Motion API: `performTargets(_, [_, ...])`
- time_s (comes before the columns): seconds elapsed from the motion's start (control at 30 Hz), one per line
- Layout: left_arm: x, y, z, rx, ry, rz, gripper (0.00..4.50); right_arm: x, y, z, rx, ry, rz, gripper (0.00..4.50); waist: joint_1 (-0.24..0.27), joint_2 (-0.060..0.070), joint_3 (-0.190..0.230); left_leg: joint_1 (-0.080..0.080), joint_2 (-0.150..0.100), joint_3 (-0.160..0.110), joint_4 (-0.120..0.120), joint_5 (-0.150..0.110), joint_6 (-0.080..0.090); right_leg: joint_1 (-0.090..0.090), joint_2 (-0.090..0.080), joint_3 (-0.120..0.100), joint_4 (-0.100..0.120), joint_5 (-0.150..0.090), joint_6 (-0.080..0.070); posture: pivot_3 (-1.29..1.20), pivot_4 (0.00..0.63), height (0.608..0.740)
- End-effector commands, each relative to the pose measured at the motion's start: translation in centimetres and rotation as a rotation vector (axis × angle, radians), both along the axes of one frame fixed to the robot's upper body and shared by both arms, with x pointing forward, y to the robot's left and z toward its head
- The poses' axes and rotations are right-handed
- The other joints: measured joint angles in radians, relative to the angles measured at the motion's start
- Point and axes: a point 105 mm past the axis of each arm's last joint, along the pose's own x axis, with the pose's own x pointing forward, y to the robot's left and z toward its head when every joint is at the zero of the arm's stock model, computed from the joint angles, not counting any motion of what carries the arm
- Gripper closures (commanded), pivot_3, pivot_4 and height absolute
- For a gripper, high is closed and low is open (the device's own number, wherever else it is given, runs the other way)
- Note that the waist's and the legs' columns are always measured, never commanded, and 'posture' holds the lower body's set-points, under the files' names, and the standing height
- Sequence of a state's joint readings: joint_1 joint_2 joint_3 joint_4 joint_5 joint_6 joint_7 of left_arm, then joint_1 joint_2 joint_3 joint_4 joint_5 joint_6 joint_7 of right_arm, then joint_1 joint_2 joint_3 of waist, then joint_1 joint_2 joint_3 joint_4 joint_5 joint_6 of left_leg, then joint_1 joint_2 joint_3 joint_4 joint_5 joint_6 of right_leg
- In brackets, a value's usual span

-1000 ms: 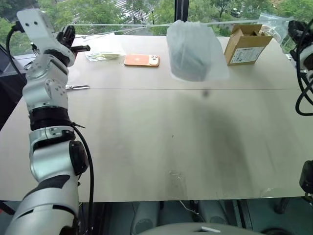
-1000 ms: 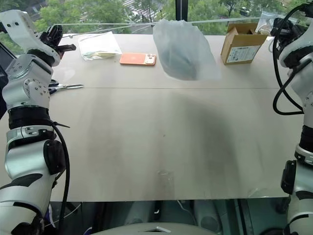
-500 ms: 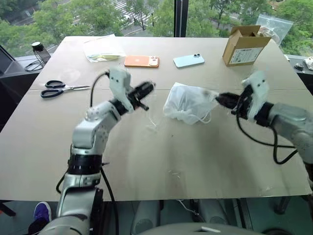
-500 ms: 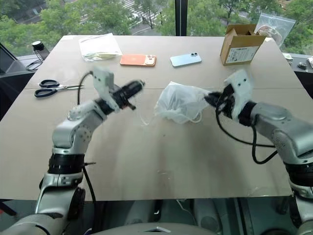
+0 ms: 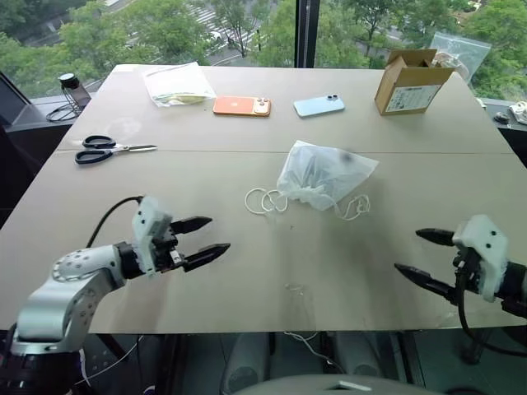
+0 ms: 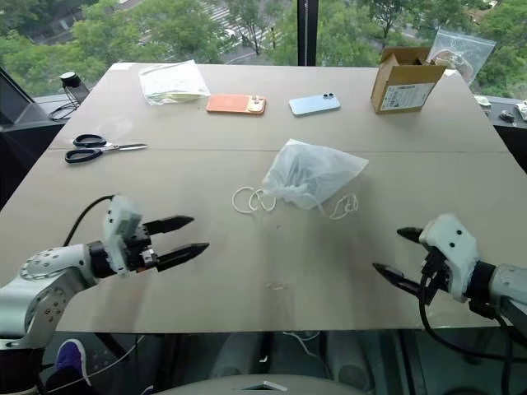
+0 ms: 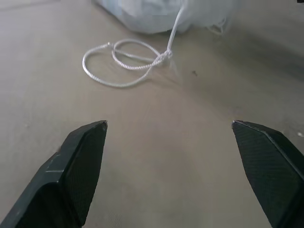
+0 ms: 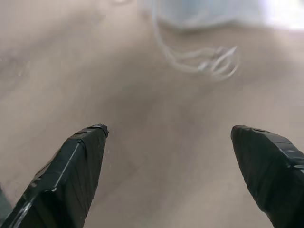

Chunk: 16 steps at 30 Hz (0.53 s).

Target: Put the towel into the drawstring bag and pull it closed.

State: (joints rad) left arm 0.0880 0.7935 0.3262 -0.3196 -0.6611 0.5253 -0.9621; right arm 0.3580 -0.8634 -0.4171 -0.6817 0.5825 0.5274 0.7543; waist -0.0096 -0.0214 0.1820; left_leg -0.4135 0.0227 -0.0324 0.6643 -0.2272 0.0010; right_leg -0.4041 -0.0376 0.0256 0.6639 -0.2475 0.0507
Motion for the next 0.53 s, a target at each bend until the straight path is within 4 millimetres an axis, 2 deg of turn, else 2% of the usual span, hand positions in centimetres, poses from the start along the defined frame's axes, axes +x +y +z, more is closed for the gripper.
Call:
performTargets(0.03, [-0.4, -0.2, 1.3, -0.026, -0.067, 0.042, 0.14, 0.5, -0.8, 1.6, -0.01, -0.153, -0.067, 0.04, 0.0, 0.0, 0.0, 0.0, 0.0, 0.0, 0.0, 0.0, 0.0, 0.0, 0.0, 0.0, 0.0, 0.0, 0.0, 0.0, 0.15, 0.74])
performTargets(0.17, [-0.9, -1.6, 1.1, -0.056, -0.072, 0.061, 0.14, 1.8, -1.6, 0.9, 0.014, -0.201, -0.148, 0.04, -0.001, 0.0, 0.0, -0.001, -0.001, 0.002, 0.0, 0.0, 0.0, 0.0, 0.001, 0.001, 0.0, 0.0, 0.0, 0.0, 0.15, 0.74])
performTargets(0.23, [-0.3, -1.5, 1.4, -0.079, -0.094, 0.115, 0.14, 2.1, -1.6, 0.5, 0.01, -0.207, -0.15, 0.04, -0.001, 0.0, 0.0, -0.001, -0.001, 0.002, -0.001, 0.0, 0.0, 0.0, 0.001, 0.001, 0.0, 0.0, 0.0, 0.0, 0.15, 0.74])
performTargets(0.43, [3.7, 2.8, 3.5, -0.151, -0.19, 0.429, 0.14, 2.3, -1.9, -0.3, 0.002, -0.196, -0.155, 0.04, 0.007, 0.001, -0.001, 0.0, -0.002, 0.001, -0.001, 0.0, 0.0, 0.0, 0.003, 0.0, 0.0, 0.001, -0.001, 0.0, 0.15, 0.74])
performTargets(0.53, [3.9, 2.6, 3.4, -0.152, -0.163, 0.397, 0.14, 1.9, -1.7, -0.4, 0.003, -0.192, -0.151, 0.04, 0.005, 0.001, -0.001, 0.0, -0.002, 0.002, -0.001, 0.0, 0.0, 0.0, 0.003, 0.001, 0.0, 0.001, -0.001, 0.0, 0.15, 0.74])
